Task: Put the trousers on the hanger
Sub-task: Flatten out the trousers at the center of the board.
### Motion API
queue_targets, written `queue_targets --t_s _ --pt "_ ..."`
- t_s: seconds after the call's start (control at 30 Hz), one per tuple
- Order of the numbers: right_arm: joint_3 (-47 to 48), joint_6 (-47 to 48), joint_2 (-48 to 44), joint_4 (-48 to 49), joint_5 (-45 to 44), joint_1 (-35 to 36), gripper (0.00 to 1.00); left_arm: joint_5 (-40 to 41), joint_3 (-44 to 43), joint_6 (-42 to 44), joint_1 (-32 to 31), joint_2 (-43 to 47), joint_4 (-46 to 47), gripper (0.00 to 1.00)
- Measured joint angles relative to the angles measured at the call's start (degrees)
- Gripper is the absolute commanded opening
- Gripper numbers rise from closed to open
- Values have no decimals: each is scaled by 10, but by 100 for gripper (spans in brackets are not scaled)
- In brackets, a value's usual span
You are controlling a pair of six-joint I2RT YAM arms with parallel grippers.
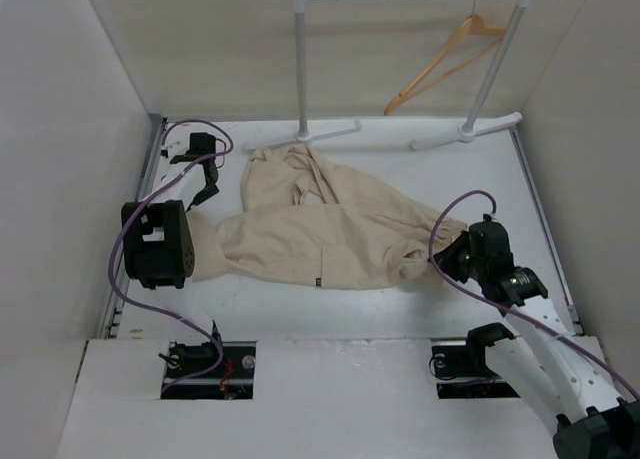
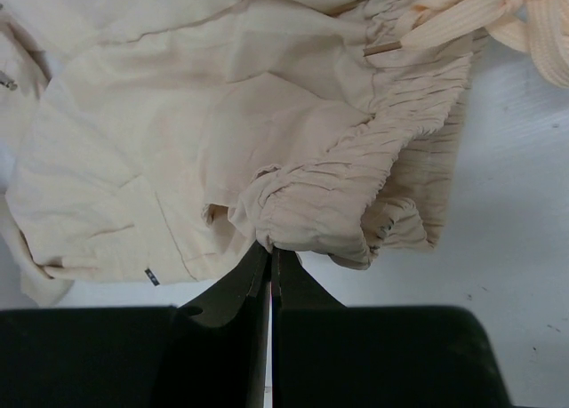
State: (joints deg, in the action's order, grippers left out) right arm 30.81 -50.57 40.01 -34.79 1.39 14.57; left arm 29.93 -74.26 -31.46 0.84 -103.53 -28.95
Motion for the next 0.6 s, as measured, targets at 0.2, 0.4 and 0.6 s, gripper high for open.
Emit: queue_targets --t_s 0.2,0.4,0.6 --pt "-9 -2 -14 5 2 9 5 5 -35 37 8 -65 13 46" --pt "-9 -2 -16 6 2 5 5 4 -35 59 19 -97 5 9" --pt "0 -1 23 22 2 -9 4 -29 -91 55 30 -97 -36 0"
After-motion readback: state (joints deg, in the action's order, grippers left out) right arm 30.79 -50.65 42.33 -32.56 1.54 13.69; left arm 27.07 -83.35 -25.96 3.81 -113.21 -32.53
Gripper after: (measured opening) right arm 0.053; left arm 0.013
